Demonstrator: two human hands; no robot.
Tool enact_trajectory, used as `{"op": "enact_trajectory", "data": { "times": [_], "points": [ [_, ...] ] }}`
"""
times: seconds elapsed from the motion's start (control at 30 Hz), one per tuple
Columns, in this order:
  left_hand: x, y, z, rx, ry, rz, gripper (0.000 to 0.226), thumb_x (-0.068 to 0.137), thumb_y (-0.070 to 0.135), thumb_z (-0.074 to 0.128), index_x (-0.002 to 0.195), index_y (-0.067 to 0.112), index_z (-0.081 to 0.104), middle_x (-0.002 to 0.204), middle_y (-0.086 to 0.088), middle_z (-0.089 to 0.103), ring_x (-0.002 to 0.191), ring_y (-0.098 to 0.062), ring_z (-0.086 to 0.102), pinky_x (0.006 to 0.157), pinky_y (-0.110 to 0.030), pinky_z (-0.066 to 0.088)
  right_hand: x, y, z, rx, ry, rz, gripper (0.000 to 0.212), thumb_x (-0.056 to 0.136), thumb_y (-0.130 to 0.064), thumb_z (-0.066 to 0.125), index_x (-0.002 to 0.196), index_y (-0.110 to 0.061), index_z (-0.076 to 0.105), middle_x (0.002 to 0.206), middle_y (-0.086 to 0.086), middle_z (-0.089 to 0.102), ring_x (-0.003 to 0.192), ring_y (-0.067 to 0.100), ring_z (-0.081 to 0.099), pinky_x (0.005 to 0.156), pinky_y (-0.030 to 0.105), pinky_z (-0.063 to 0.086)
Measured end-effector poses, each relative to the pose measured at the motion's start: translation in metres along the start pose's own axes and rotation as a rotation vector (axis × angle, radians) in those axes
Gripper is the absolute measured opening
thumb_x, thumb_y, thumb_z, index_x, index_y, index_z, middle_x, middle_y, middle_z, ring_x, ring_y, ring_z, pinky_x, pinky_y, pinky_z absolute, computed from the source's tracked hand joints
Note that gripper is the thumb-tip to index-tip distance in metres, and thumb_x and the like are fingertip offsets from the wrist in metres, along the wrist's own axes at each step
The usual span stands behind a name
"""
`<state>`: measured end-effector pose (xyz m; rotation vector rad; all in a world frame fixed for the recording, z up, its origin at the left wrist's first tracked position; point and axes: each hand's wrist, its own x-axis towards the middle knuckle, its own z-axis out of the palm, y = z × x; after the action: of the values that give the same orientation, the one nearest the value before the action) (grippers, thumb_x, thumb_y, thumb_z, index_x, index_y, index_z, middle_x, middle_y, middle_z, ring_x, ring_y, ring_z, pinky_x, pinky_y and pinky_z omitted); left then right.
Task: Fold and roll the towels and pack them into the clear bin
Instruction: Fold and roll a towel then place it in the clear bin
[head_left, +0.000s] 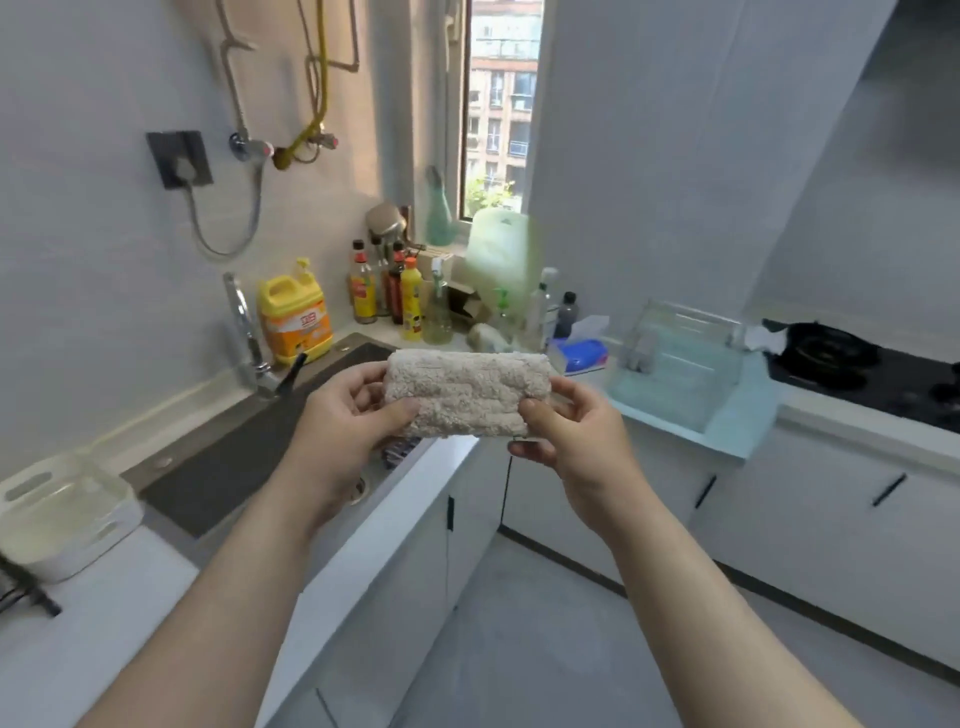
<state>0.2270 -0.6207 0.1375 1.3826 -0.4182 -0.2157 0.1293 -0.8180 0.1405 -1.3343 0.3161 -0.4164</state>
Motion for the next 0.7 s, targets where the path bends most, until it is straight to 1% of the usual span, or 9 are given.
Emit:
{"op": "enact_trajectory", "data": {
  "times": [0.07, 0.13, 0.2, 0.27, 0.33, 0.43, 0.5, 0.57, 0.7],
  "points": [
    [0.024, -0.006, 0.052, -0.017, -0.078, -0.011, 0.038, 0.082, -0.005, 0.066, 0.115, 0.012, 0.062, 0.105, -0.010, 0.073, 0.099, -0.027, 0.069, 0.076, -0.031, 0.056, 0.015, -0.012, -0.049, 0.070, 0.079, -0.011, 0.034, 0.087, 0.000, 0.065, 0.120, 0.000, 0.056, 0.104, 0.019, 0.069, 0.084, 0.024, 0.069, 0.069, 0.031, 0.058],
    [0.046, -0.014, 0.098, -0.016, -0.146, -0.009, 0.038, 0.082, -0.007, 0.065, 0.116, 0.010, 0.062, 0.105, -0.012, 0.073, 0.098, -0.028, 0.070, 0.074, -0.027, 0.057, 0.029, -0.022, -0.095, 0.083, 0.119, -0.016, 0.034, 0.086, 0.003, 0.066, 0.118, -0.002, 0.058, 0.101, 0.016, 0.068, 0.084, 0.022, 0.069, 0.072, 0.030, 0.058],
    [0.065, -0.021, 0.137, -0.011, -0.190, -0.016, 0.042, 0.076, -0.004, 0.072, 0.115, 0.011, 0.063, 0.106, -0.014, 0.072, 0.100, -0.030, 0.069, 0.079, -0.033, 0.058, 0.042, -0.028, -0.135, 0.031, 0.151, -0.005, 0.038, 0.082, 0.004, 0.069, 0.118, -0.008, 0.059, 0.101, 0.014, 0.066, 0.088, 0.022, 0.067, 0.080, 0.033, 0.058],
    [0.084, -0.028, 0.172, -0.020, -0.227, -0.030, 0.052, 0.068, 0.005, 0.074, 0.119, 0.009, 0.061, 0.111, -0.019, 0.069, 0.105, -0.036, 0.066, 0.090, -0.045, 0.055, 0.052, -0.035, -0.168, -0.026, 0.163, 0.001, 0.044, 0.079, 0.004, 0.071, 0.118, -0.011, 0.059, 0.104, 0.014, 0.067, 0.092, 0.023, 0.068, 0.089, 0.036, 0.056],
    [0.102, -0.035, 0.202, -0.018, -0.263, -0.045, 0.057, 0.066, 0.009, 0.071, 0.122, 0.007, 0.059, 0.113, -0.022, 0.067, 0.108, -0.039, 0.063, 0.095, -0.050, 0.051, 0.062, -0.043, -0.194, -0.068, 0.165, -0.003, 0.047, 0.076, 0.004, 0.070, 0.117, -0.015, 0.059, 0.108, 0.013, 0.070, 0.095, 0.022, 0.070, 0.088, 0.032, 0.055],
    [0.133, -0.047, 0.242, -0.015, -0.312, -0.069, 0.052, 0.066, 0.010, 0.071, 0.118, 0.009, 0.062, 0.111, -0.020, 0.069, 0.107, -0.037, 0.064, 0.091, -0.042, 0.054, 0.084, -0.052, -0.227, -0.094, 0.223, -0.013, 0.042, 0.080, 0.015, 0.060, 0.102, -0.020, 0.064, 0.090, -0.001, 0.075, 0.085, 0.011, 0.069, 0.081, 0.024, 0.055],
    [0.158, -0.056, 0.265, -0.012, -0.338, -0.071, 0.051, 0.065, 0.011, 0.073, 0.115, 0.011, 0.063, 0.109, -0.019, 0.069, 0.104, -0.032, 0.066, 0.083, -0.033, 0.057, 0.107, -0.053, -0.246, -0.075, 0.268, -0.013, 0.041, 0.079, 0.019, 0.054, 0.094, -0.016, 0.068, 0.085, 0.000, 0.075, 0.086, 0.016, 0.068, 0.089, 0.033, 0.054],
    [0.186, -0.067, 0.285, -0.009, -0.357, -0.075, 0.049, 0.065, 0.010, 0.074, 0.113, 0.014, 0.063, 0.107, -0.016, 0.071, 0.099, -0.027, 0.068, 0.077, -0.028, 0.057, 0.135, -0.052, -0.263, -0.032, 0.311, -0.008, 0.038, 0.081, 0.018, 0.052, 0.096, -0.012, 0.069, 0.091, 0.006, 0.073, 0.088, 0.021, 0.066, 0.094, 0.040, 0.052],
    [0.261, -0.099, 0.318, -0.001, -0.387, -0.071, 0.038, 0.078, -0.009, 0.070, 0.109, 0.013, 0.064, 0.101, -0.012, 0.073, 0.091, -0.021, 0.070, 0.073, -0.025, 0.056, 0.207, -0.044, -0.286, 0.076, 0.360, -0.009, 0.035, 0.086, 0.016, 0.049, 0.107, -0.008, 0.064, 0.097, 0.012, 0.071, 0.087, 0.022, 0.068, 0.087, 0.033, 0.057]
  ]
}}
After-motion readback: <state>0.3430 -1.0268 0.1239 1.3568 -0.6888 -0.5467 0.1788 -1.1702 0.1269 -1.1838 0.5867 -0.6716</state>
